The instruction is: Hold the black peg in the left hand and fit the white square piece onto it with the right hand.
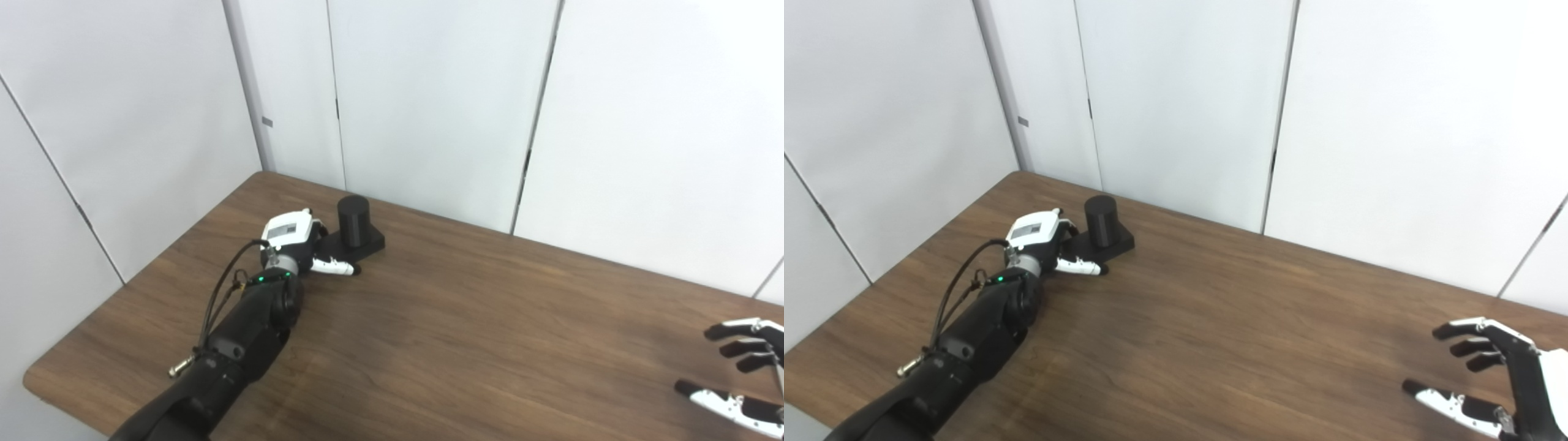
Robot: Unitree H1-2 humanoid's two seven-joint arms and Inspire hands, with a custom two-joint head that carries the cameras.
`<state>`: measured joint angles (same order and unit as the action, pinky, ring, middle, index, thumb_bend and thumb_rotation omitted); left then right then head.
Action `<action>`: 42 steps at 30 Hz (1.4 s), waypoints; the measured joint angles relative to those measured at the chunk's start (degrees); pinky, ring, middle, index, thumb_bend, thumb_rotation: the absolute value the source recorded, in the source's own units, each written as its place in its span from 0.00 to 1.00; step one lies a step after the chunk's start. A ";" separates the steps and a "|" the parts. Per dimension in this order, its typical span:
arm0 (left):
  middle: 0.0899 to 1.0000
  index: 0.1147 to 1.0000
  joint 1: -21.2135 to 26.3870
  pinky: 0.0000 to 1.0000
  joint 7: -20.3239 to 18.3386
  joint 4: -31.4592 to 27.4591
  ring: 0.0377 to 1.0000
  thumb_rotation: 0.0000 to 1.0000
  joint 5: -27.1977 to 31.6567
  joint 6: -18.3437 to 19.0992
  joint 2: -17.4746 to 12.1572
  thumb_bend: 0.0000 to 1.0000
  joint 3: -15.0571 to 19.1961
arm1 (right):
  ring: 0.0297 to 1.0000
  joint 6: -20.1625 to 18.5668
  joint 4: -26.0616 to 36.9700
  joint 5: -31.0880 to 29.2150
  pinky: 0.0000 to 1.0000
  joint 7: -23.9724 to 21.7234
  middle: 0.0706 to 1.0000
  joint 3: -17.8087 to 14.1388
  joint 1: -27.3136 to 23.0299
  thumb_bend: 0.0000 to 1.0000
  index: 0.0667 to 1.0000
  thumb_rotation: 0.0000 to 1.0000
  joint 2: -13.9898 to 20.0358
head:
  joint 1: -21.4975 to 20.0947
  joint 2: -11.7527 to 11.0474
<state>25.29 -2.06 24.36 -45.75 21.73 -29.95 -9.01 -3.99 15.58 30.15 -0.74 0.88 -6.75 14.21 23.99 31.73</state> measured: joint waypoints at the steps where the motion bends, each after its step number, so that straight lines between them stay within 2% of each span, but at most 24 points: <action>1: 0.95 0.63 0.13 0.81 -0.03 0.12 0.97 0.35 0.41 -0.30 -0.24 0.77 -0.28 | 0.55 -0.03 0.05 0.09 0.46 -0.03 0.61 -0.02 0.02 0.51 0.45 0.11 0.03 | 0.00 0.09; 4: 0.88 0.52 0.85 0.78 -0.12 0.69 0.94 0.23 1.64 -1.26 -0.74 0.80 -0.98 | 0.55 -0.07 0.30 0.29 0.46 -0.08 0.61 -0.01 0.06 0.50 0.45 0.11 0.05 | -0.09 0.17; 5: 0.87 0.46 1.25 0.78 -0.55 0.89 0.93 0.13 1.87 -1.67 -1.09 0.64 -1.50 | 0.56 -0.07 0.39 0.33 0.47 -0.09 0.61 0.00 0.06 0.50 0.45 0.11 0.05 | -0.09 0.18; 6: 0.87 0.44 1.61 0.78 -1.10 0.93 0.93 0.10 2.06 -1.86 -1.48 0.58 -1.97 | 0.56 -0.06 0.44 0.33 0.47 -0.09 0.61 -0.01 0.06 0.50 0.45 0.11 0.05 | -0.26 0.35; 9: 0.86 0.42 2.15 0.79 -1.94 1.00 0.91 0.07 2.57 -1.98 -2.04 0.53 -2.80 | 0.56 -0.06 0.44 0.34 0.47 -0.09 0.61 -0.02 0.07 0.50 0.45 0.11 0.06 | -0.35 0.53; 18: 0.88 0.42 2.03 0.82 -1.36 0.65 0.92 0.06 4.39 -2.59 -2.20 0.52 -4.24 | 0.55 -0.05 0.44 0.35 0.47 -0.10 0.60 -0.01 0.07 0.50 0.45 0.11 0.13 | -0.79 0.62; 20: 0.90 0.42 1.55 0.81 -1.37 -0.15 0.94 0.06 5.57 -4.51 -2.41 0.52 -4.51 | 0.55 -0.05 0.44 0.35 0.47 -0.09 0.61 -0.01 0.07 0.50 0.45 0.11 0.13 | -1.23 0.70; 24: 0.91 0.42 0.37 0.81 -1.16 -1.43 0.95 0.06 7.81 -10.67 -2.37 0.52 -5.20 | 0.55 -0.06 0.44 0.46 0.47 -0.09 0.61 0.00 0.05 0.50 0.45 0.11 0.11 | -1.93 0.79; 30: 0.93 0.42 -1.92 0.86 -0.58 -4.99 0.96 0.06 8.59 -19.27 -2.41 0.52 -7.36 | 0.56 -0.11 0.44 0.71 0.47 -0.10 0.62 -0.03 0.00 0.50 0.45 0.11 0.11 | -3.34 1.23; 35: 0.94 0.42 -2.46 0.83 -1.80 -6.89 0.97 0.07 8.74 -22.55 -2.27 0.52 -8.68 | 0.56 -0.28 0.24 0.64 0.48 -0.09 0.63 -0.04 -0.01 0.50 0.45 0.11 0.10 | -5.62 2.02; 38: 0.94 0.42 -2.51 0.82 -3.25 -7.90 0.97 0.07 9.29 -24.69 -2.03 0.52 -9.44 | 0.57 -1.11 -0.23 0.23 0.50 -0.09 0.65 -0.07 -0.10 0.50 0.45 0.11 -0.26 | -8.61 3.07; 39: 0.94 0.42 -2.58 0.82 -3.74 -8.37 0.97 0.07 9.61 -25.43 -1.94 0.52 -9.76 | 0.57 -1.18 -0.42 0.09 0.50 -0.09 0.65 -0.07 -0.12 0.50 0.45 0.11 -0.39 | -11.40 3.95; 41: 0.95 0.42 -3.02 0.81 -4.48 -9.36 0.97 0.07 9.99 -26.77 -1.53 0.52 -10.07 | 0.57 -1.01 -1.43 -0.26 0.50 -0.01 0.65 -0.03 -0.25 0.50 0.45 0.11 -0.49 | -13.52 4.48; 42: 0.95 0.42 -3.24 0.82 -4.83 -10.05 0.98 0.07 10.05 -27.20 -1.32 0.52 -10.39 | 0.57 -0.94 -2.51 -0.32 0.50 0.05 0.65 -0.02 -0.37 0.50 0.45 0.11 -0.46 | -15.88 4.74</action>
<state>22.06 -6.88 14.31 -35.70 -5.47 -31.27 -19.40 -4.93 13.07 29.83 -0.69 0.86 -7.12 13.75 8.11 36.47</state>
